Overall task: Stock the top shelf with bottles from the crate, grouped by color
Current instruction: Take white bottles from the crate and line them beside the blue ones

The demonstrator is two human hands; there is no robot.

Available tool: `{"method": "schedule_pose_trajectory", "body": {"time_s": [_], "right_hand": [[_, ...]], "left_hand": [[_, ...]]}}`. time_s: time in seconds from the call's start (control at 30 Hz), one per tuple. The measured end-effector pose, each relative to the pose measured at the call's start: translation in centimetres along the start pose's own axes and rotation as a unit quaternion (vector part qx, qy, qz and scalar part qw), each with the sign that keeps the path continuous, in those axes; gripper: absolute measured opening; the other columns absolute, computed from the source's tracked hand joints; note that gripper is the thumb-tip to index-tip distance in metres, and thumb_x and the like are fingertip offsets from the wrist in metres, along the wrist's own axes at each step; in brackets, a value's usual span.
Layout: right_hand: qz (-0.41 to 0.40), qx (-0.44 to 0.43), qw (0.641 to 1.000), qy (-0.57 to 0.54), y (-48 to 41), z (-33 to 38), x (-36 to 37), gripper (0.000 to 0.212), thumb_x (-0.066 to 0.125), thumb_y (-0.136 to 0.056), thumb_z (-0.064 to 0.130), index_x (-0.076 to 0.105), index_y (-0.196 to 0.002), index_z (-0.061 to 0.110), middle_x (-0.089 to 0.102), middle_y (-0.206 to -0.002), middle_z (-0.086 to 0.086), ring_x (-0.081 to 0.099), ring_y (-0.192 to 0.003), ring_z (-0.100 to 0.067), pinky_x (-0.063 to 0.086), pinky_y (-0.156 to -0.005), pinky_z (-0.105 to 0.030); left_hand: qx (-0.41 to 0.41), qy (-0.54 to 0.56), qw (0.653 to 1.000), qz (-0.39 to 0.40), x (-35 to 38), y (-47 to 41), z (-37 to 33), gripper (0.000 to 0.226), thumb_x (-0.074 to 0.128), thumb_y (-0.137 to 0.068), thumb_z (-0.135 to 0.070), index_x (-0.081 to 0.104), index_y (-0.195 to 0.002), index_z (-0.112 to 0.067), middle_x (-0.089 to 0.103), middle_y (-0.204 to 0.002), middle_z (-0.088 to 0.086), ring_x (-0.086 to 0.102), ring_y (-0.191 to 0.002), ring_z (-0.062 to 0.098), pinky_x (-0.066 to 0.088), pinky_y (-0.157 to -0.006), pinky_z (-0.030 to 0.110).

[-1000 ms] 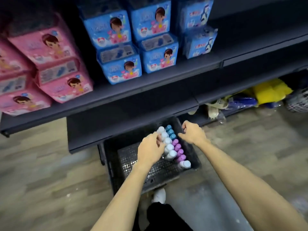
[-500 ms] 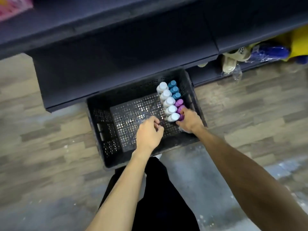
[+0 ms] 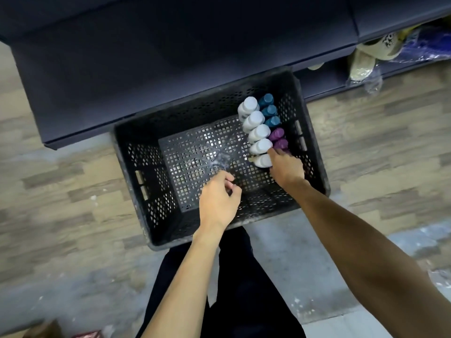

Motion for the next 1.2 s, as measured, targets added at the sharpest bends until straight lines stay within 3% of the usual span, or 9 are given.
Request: {"method": "schedule_pose_trajectory", "body": {"time_s": [0.13,0.37,0.67,1.0,1.2], "right_hand": [[-0.026,-0.030,0.998,0.038,-0.4,0.4,0.4,0.035,0.057,-0.093,0.015,0.049,-0.127,0.017,0.063,-0.112,-0.005,0.066,-0.095,-0.032,0.049,-0.065,-0.039],[-0.035,-0.032,0.997,0.054,-1.1,0.5,1.1,0.034,0.061,-0.087,0.010,0.054,-0.119,0.022,0.068,-0.101,0.000,0.069,-0.085,-0.028,0.036,-0.056,-0.031],[-0.018,-0.021,0.993,0.115,-0.5,1.8,-0.2,0.015,0.064,-0.086,0.024,0.065,-0.100,0.025,0.070,-0.090,0.000,0.069,-0.082,-0.022,0.036,-0.060,-0.028],[-0.045,-0.017,0.999,0.004,2.5,3.2,-6.5,0.032,0.063,-0.081,0.034,0.059,-0.110,0.023,0.067,-0.100,-0.004,0.066,-0.090,-0.029,0.045,-0.068,-0.033],[-0.052,-0.055,0.993,-0.091,5.1,4.2,-11.1,0.038,0.068,-0.075,0.035,0.058,-0.109,0.020,0.066,-0.096,-0.008,0.063,-0.089,-0.032,0.046,-0.069,-0.035]], "left_hand": [[0.008,-0.002,1.000,0.011,0.8,-0.8,0.3,0.015,0.062,-0.085,-0.022,0.062,-0.100,-0.024,0.063,-0.081,-0.013,0.060,-0.071,0.002,0.047,-0.066,0.021],[0.015,-0.006,1.000,0.009,1.0,-1.7,0.6,0.016,0.062,-0.086,-0.023,0.062,-0.102,-0.024,0.063,-0.084,-0.012,0.061,-0.071,0.004,0.053,-0.070,0.028],[0.049,-0.031,0.998,0.007,-1.1,-2.8,-1.0,0.016,0.060,-0.089,-0.022,0.061,-0.105,-0.020,0.063,-0.088,-0.009,0.061,-0.079,0.011,0.054,-0.075,0.036],[0.087,-0.035,0.996,-0.005,-4.4,-0.8,-4.2,0.012,0.060,-0.086,-0.019,0.060,-0.098,-0.020,0.063,-0.081,-0.009,0.059,-0.072,0.013,0.053,-0.068,0.035],[0.100,-0.030,0.994,-0.016,-6.1,0.3,-5.5,0.009,0.059,-0.083,-0.020,0.057,-0.090,-0.025,0.061,-0.078,-0.010,0.058,-0.072,0.013,0.051,-0.067,0.034]]}}
Point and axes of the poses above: each hand's wrist, its own y-axis away from the middle knuckle, its own x-axis out of the palm, z = x × y, the point moved 9 cm from there along -y, towards the middle knuckle
